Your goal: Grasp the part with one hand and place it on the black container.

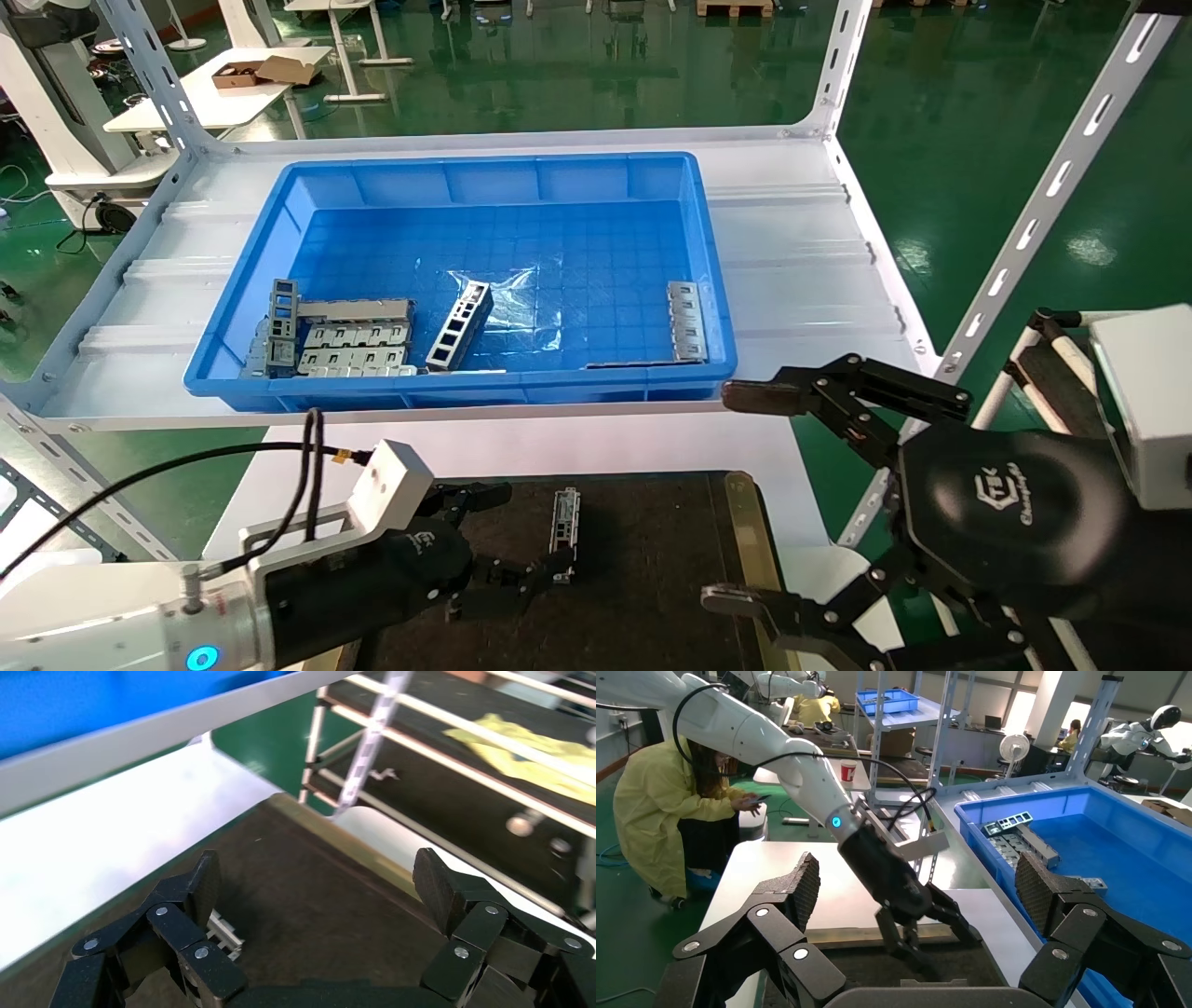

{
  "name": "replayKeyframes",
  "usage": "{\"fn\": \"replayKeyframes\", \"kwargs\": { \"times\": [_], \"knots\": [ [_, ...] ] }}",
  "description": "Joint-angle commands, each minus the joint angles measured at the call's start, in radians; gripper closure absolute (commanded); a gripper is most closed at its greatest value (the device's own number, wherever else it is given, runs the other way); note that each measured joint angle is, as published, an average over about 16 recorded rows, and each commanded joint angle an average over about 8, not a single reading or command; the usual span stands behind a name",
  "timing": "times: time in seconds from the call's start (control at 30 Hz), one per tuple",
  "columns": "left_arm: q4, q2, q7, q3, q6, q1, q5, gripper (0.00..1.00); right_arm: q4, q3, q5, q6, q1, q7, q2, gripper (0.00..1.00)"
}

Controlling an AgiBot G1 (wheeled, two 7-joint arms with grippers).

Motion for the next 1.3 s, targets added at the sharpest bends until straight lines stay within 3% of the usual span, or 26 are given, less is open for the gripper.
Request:
{"fn": "replayKeyframes", "kwargs": {
  "times": [0.03,0.63,1.3],
  "knots": [
    [0.001,-0.024,0.038,-0.030,0.068,0.006,-0.015,0.00,0.000,0.000,0.000,0.000,0.000,0.000,0.000,0.00],
    [-0.002,-0.135,0.126,-0.135,0.341,-0.053,-0.100,0.00,0.000,0.000,0.000,0.000,0.000,0.000,0.000,0.00],
    [0.004,-0.122,0.213,-0.220,0.525,-0.140,-0.168,0.00,0.000,0.000,0.000,0.000,0.000,0.000,0.000,0.00]
  ]
}}
